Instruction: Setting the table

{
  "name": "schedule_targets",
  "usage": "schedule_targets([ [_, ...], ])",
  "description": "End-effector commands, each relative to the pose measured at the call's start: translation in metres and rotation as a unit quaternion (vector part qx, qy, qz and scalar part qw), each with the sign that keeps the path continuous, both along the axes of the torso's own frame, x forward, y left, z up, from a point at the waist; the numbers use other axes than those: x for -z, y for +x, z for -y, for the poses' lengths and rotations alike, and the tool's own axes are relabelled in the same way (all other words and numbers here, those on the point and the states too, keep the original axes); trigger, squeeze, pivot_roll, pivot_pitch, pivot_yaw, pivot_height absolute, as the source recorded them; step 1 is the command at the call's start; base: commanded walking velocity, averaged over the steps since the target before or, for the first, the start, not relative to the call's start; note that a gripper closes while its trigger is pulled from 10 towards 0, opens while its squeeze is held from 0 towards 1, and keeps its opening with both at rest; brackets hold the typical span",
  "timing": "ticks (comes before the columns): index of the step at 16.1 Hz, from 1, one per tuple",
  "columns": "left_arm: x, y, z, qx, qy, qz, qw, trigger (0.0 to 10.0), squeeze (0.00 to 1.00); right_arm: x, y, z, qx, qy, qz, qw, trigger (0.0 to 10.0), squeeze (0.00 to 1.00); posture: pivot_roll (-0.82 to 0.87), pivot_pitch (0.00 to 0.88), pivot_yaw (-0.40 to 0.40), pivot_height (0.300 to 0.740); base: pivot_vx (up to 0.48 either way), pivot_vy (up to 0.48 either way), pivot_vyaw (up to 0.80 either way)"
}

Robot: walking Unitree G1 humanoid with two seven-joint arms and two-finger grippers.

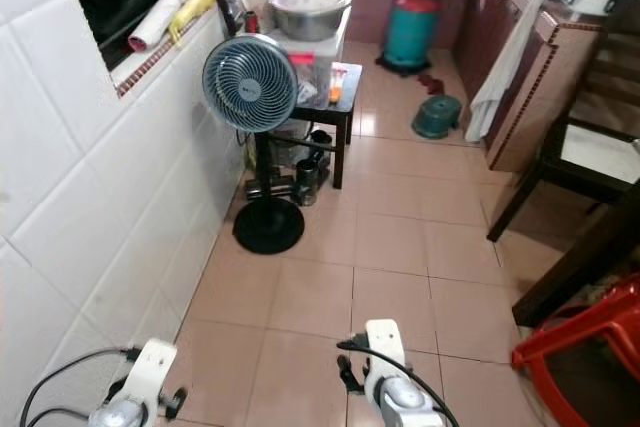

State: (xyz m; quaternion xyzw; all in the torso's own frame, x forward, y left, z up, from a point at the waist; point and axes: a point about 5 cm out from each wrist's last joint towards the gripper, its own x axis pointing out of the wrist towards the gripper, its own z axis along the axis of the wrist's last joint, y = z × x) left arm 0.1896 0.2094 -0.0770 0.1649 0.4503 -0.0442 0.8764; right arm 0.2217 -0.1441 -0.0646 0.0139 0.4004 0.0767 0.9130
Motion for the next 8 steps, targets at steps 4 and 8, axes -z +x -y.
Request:
schedule_targets([
  [4, -0.0005, 0.001, -0.0012, -0.003, 0.008, 0.0, 1.0, 10.0, 0.0, 0.003, -0.0042, 0.0068, 0.011, -0.006, -0.014, 1.0, 10.0, 0.0, 0.04, 0.0, -0.034, 0.74, 0.0, 0.0, 0.0],
  [8, -0.0048, 0.0085, -0.0067, -0.099, -0.028, 0.015, 0.995, 10.0, 0.0, 0.0029, -0.0034, 0.0132, 0.051, 0.007, -0.021, 0.998, 10.0, 0.0, 0.04, 0.0, -0.036, 0.74, 0.0, 0.0, 0.0],
])
